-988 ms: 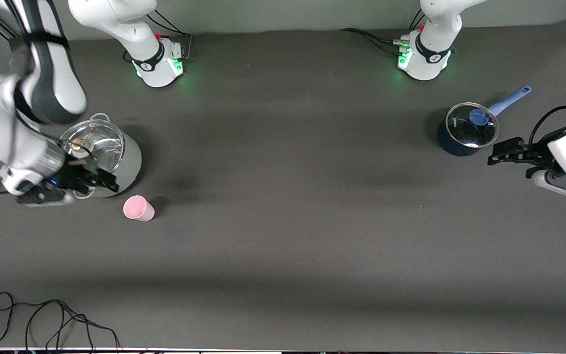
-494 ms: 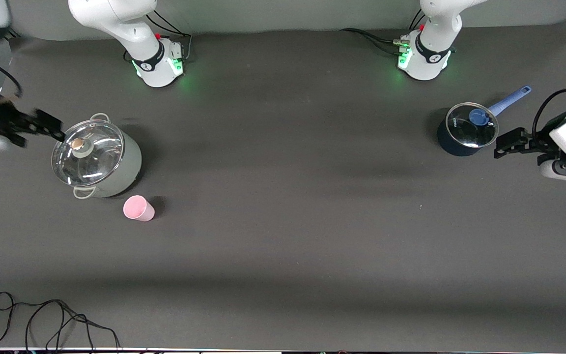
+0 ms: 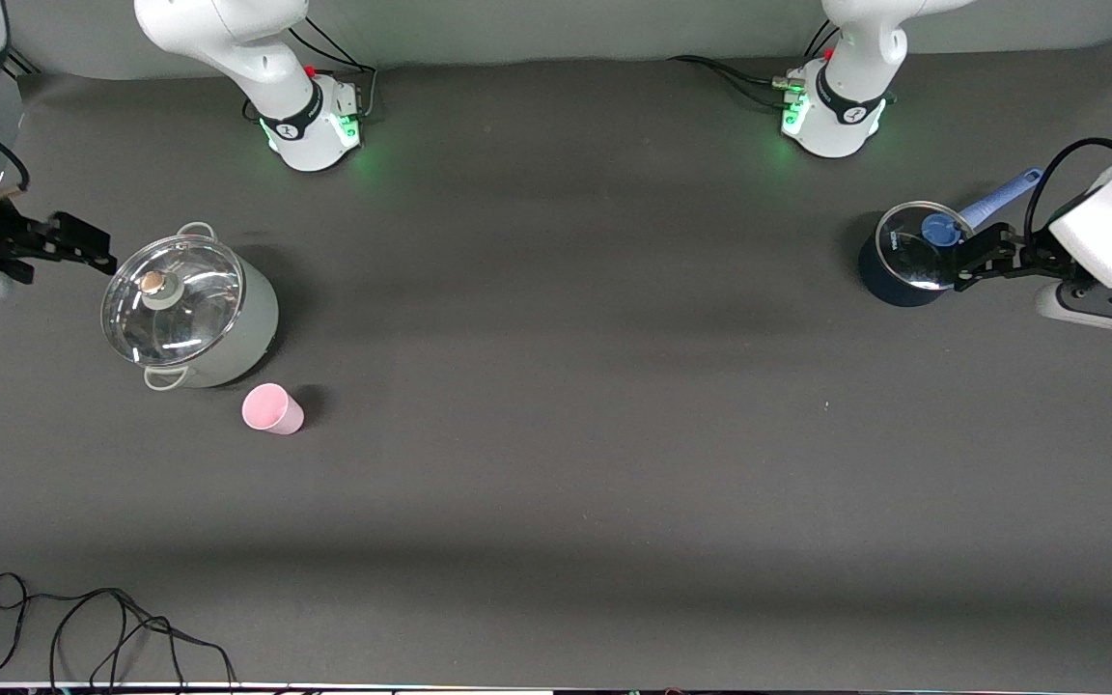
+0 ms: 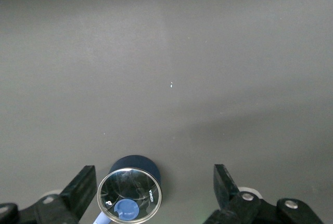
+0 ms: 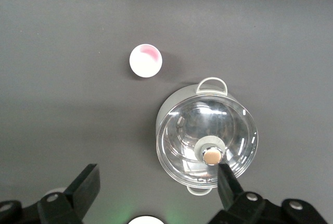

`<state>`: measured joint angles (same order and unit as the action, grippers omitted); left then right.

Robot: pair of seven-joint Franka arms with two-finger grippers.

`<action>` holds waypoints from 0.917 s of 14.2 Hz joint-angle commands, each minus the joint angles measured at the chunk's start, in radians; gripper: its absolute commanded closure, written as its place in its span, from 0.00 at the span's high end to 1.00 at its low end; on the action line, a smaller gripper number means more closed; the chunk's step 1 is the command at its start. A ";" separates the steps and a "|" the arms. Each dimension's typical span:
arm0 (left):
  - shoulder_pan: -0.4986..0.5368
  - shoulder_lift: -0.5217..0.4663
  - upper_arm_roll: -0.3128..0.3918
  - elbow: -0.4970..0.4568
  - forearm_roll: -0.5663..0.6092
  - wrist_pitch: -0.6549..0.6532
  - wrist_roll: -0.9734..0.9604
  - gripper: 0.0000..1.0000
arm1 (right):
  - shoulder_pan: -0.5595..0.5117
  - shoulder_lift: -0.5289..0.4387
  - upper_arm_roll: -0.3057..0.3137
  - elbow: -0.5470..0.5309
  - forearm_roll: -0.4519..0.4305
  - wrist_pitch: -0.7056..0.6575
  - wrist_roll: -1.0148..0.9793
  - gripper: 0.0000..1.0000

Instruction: Transfer pink cup from left to right arm

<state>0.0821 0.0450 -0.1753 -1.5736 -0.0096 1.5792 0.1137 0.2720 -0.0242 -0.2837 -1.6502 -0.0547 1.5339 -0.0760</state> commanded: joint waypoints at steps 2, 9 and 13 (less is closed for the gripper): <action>-0.224 -0.020 0.216 -0.002 0.017 -0.005 -0.057 1.00 | 0.013 0.010 -0.005 0.030 0.044 -0.014 0.111 1.00; -0.223 -0.023 0.231 0.000 0.019 -0.016 -0.055 1.00 | -0.002 -0.002 -0.006 0.015 0.041 -0.025 0.096 1.00; -0.223 -0.024 0.232 -0.002 0.019 -0.027 -0.058 1.00 | -0.176 0.000 0.173 0.021 0.041 -0.025 0.096 1.00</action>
<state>-0.1172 0.0398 0.0388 -1.5735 -0.0092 1.5780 0.0795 0.1852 -0.0173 -0.2063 -1.6357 -0.0305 1.5229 0.0057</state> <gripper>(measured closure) 0.000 0.000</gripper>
